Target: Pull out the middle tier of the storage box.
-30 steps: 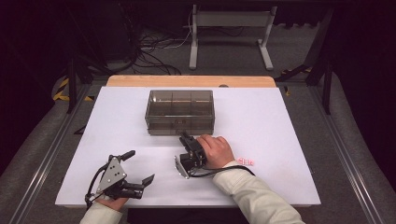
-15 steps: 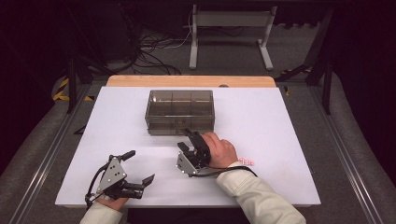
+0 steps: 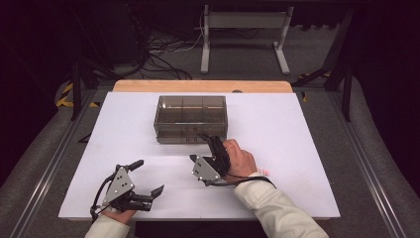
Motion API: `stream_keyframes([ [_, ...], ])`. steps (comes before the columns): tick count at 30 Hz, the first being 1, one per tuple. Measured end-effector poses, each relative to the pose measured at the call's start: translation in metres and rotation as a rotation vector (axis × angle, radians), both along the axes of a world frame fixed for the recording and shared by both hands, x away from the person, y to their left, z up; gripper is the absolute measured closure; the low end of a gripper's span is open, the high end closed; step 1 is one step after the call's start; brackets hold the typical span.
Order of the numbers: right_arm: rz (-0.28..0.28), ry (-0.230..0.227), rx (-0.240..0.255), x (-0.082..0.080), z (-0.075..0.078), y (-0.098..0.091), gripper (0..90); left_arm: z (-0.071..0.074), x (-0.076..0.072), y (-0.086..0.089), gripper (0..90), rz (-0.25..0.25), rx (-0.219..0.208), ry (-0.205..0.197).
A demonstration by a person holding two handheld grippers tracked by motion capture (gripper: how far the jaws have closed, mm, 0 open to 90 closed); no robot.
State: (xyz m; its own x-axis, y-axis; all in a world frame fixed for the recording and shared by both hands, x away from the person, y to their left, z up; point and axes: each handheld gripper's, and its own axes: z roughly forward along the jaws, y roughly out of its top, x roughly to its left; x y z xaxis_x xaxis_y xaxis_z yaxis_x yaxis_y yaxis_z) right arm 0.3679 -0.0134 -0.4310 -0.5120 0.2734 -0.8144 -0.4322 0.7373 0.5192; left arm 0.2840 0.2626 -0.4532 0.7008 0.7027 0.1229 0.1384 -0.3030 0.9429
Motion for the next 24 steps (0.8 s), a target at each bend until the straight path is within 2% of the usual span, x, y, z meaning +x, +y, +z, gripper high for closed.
stream_keyframes([
  [6,0.008,0.03,0.025,-0.002,0.005,-0.003,22.4,0.0,0.0,0.0,1.3,-0.001,-0.002,0.002],
  [7,0.02,0.054,0.037,-0.003,0.008,-0.006,23.6,0.0,0.0,0.0,1.3,-0.001,-0.001,-0.001],
  [9,0.022,0.059,0.04,-0.003,0.009,-0.007,23.8,0.0,0.0,0.0,1.3,-0.001,0.0,-0.001],
  [14,0.056,0.148,0.078,-0.004,0.017,-0.016,26.1,0.0,0.0,0.0,1.3,-0.003,0.001,0.002],
  [15,0.056,0.148,0.078,-0.004,0.017,-0.016,26.1,0.0,0.0,0.0,1.3,-0.004,0.001,0.002],
  [17,0.068,0.189,0.089,-0.002,0.021,-0.021,26.1,0.0,0.0,0.0,1.3,-0.004,0.004,-0.001],
  [20,0.083,0.229,0.112,0.001,0.026,-0.027,26.3,0.0,0.0,0.0,1.4,-0.004,0.005,-0.001],
  [21,0.083,0.229,0.112,0.001,0.026,-0.027,26.3,0.0,0.0,0.0,1.4,-0.004,0.005,-0.001],
  [22,0.099,0.259,0.115,0.002,0.029,-0.03,27.4,0.0,0.0,-0.001,1.4,-0.005,0.006,-0.001],
  [23,0.099,0.259,0.115,0.002,0.029,-0.03,27.4,0.0,0.0,-0.001,1.4,-0.005,0.006,-0.001],
  [24,0.108,0.281,0.125,0.003,0.032,-0.033,28.3,0.0,0.0,-0.001,1.4,-0.005,0.006,0.0],
])
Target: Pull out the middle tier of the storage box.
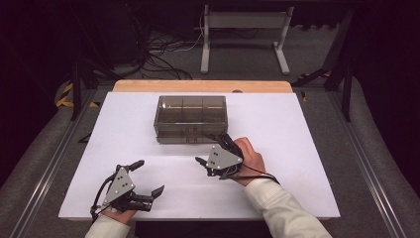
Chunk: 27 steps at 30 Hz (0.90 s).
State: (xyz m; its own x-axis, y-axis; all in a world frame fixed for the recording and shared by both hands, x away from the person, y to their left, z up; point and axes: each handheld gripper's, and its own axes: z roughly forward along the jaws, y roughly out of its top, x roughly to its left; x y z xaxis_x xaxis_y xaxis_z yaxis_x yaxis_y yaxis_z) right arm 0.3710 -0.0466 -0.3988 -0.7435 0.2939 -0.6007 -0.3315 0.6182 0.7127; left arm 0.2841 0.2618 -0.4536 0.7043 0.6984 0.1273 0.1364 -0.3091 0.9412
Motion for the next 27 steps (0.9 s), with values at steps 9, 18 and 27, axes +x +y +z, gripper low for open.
stream_keyframes([
  [9,0.048,0.071,0.0,0.004,0.006,-0.01,34.9,0.0,0.0,0.0,1.4,-0.002,0.0,0.003],
  [18,0.1,0.177,-0.001,0.011,0.015,-0.017,35.3,-0.001,0.0,-0.001,1.4,-0.006,0.004,0.007],
  [27,0.114,0.243,0.0,0.017,0.026,-0.022,31.9,-0.001,0.001,-0.001,1.4,-0.003,0.007,0.012],
])
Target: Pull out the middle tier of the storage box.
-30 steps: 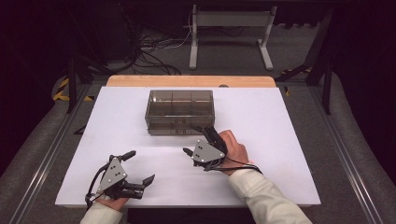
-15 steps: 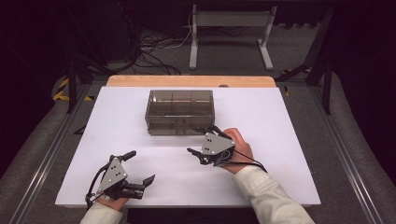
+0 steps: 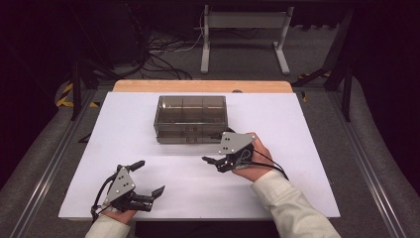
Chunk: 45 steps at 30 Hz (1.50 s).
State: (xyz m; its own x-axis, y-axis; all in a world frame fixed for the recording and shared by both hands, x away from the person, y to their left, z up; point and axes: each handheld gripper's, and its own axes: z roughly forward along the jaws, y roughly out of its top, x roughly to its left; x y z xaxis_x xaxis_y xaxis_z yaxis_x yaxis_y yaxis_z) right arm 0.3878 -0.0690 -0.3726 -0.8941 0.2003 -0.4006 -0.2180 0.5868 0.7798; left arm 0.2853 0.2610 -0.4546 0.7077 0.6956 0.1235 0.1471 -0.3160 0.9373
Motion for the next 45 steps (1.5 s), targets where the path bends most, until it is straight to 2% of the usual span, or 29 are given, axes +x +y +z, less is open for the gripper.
stream_keyframes([
  [3,-0.003,0.019,-0.012,0.003,0.004,-0.001,31.8,0.0,0.0,0.0,1.4,-0.001,-0.001,0.003],
  [14,-0.03,0.061,-0.122,0.012,0.013,0.003,33.1,0.0,0.0,0.0,1.4,0.005,0.003,-0.004],
  [22,-0.044,0.126,-0.201,0.024,0.016,0.006,36.2,0.0,0.001,0.0,1.4,0.007,0.004,-0.001],
  [32,-0.06,0.14,-0.225,0.035,0.02,0.005,37.5,0.0,0.001,0.001,1.4,0.008,0.005,0.003],
  [35,-0.077,0.149,-0.246,0.04,0.02,0.006,38.5,-0.001,0.001,0.0,1.5,0.006,0.006,0.006],
  [45,-0.103,0.169,-0.282,0.056,0.014,0.008,41.2,-0.001,0.002,0.0,1.5,0.008,0.004,0.007],
])
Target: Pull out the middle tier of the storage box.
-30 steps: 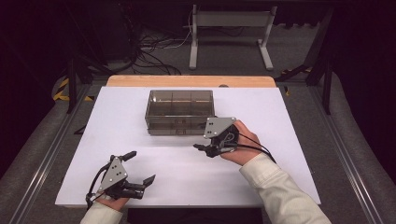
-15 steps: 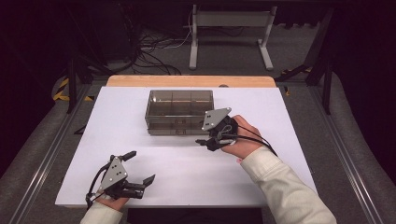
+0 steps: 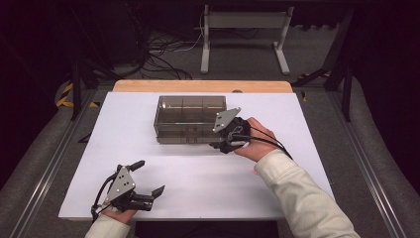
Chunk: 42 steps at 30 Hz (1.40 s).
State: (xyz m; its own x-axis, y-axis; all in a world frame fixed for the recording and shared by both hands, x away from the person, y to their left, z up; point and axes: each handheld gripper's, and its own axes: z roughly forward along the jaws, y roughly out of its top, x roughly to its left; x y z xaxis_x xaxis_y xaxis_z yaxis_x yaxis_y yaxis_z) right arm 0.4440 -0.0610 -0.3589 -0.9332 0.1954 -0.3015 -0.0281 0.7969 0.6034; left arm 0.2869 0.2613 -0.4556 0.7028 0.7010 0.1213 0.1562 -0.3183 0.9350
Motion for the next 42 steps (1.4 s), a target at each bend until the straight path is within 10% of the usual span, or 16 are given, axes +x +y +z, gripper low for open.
stream_keyframes([
  [42,-0.013,0.01,-0.13,0.022,-0.021,0.009,52.7,0.0,0.0,0.0,1.4,-0.006,0.001,0.004],
])
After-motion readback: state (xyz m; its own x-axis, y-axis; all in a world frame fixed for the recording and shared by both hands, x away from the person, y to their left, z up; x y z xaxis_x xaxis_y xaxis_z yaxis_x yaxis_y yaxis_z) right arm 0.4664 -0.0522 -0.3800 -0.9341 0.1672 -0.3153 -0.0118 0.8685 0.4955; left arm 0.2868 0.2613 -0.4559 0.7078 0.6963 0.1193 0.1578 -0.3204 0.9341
